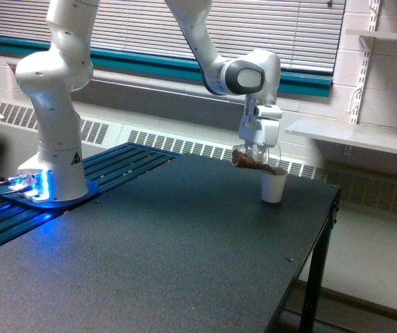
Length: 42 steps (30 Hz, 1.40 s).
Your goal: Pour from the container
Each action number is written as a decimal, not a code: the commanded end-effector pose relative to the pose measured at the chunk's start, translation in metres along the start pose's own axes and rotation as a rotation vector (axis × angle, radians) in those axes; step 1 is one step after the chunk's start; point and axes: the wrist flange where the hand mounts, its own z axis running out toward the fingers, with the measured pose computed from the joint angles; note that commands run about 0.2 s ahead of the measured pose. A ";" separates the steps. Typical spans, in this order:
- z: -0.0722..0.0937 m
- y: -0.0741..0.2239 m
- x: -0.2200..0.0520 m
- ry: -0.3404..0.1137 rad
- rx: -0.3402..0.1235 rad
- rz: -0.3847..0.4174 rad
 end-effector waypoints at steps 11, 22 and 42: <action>-0.006 -0.007 -0.003 -0.006 -0.028 -0.054; -0.009 -0.011 -0.004 -0.007 -0.037 -0.075; -0.011 -0.011 -0.001 -0.013 -0.068 -0.089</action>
